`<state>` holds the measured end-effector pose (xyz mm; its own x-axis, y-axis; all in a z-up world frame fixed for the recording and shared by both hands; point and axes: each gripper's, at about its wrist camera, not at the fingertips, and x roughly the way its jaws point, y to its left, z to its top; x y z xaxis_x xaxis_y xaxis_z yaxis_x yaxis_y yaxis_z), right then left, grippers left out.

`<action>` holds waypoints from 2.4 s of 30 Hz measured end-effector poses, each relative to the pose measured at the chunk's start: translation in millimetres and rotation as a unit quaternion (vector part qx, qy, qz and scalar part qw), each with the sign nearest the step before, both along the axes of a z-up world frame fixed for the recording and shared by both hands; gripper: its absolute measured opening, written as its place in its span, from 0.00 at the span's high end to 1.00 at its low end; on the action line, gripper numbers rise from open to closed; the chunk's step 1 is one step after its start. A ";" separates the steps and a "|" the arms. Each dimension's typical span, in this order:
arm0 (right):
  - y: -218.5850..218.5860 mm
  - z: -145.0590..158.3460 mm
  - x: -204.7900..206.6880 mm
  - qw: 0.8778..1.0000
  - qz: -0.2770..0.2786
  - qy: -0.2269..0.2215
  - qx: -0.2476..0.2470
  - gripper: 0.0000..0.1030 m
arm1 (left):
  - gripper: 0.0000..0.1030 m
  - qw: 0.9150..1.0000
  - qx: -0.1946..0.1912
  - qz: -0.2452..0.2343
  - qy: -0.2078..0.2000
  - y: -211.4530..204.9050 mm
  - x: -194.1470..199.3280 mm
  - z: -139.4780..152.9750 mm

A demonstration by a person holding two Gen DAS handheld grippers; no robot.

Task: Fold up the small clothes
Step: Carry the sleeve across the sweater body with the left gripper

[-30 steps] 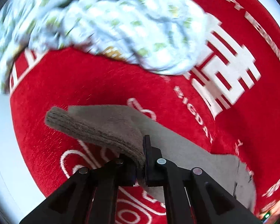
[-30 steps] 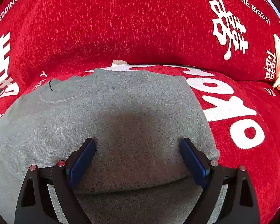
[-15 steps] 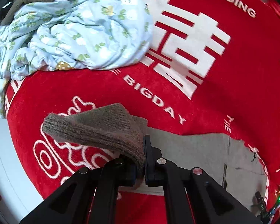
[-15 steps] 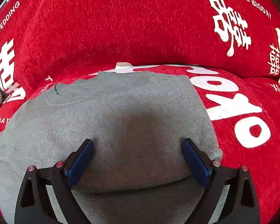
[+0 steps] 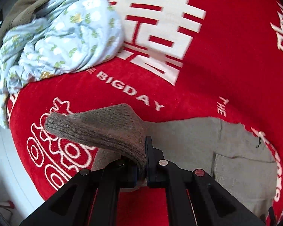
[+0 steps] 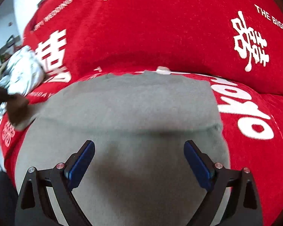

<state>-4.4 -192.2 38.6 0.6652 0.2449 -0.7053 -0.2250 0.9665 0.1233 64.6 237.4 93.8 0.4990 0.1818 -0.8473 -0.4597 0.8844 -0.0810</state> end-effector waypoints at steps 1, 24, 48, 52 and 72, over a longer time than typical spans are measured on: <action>1.5 -4.8 -4.0 1.000 0.006 -0.002 -0.003 0.06 | 0.94 1.000 0.007 -0.004 0.001 -10.0 1.8 1.1; 4.2 10.9 -44.9 0.998 0.045 -0.046 -0.010 0.06 | 0.94 0.989 0.040 -0.145 -0.018 -196.5 7.3 28.7; -7.3 12.3 -36.6 0.999 0.032 -0.033 -0.011 0.06 | 0.94 0.958 0.020 -0.285 -0.009 -349.1 46.1 15.8; -6.4 8.8 -32.4 0.999 0.040 -0.019 -0.007 0.06 | 0.94 0.946 0.006 -0.325 -0.005 -373.4 53.0 9.5; -8.6 0.1 -28.6 0.998 0.048 -0.001 -0.048 0.06 | 0.93 0.908 0.009 -0.418 0.038 -445.9 66.9 -43.0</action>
<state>-33.0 -200.8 38.8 0.6434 0.2386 -0.7274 -0.3165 0.9481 0.0310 131.5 -208.4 50.8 0.4098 -0.2195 -0.8854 0.3683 0.9278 -0.0596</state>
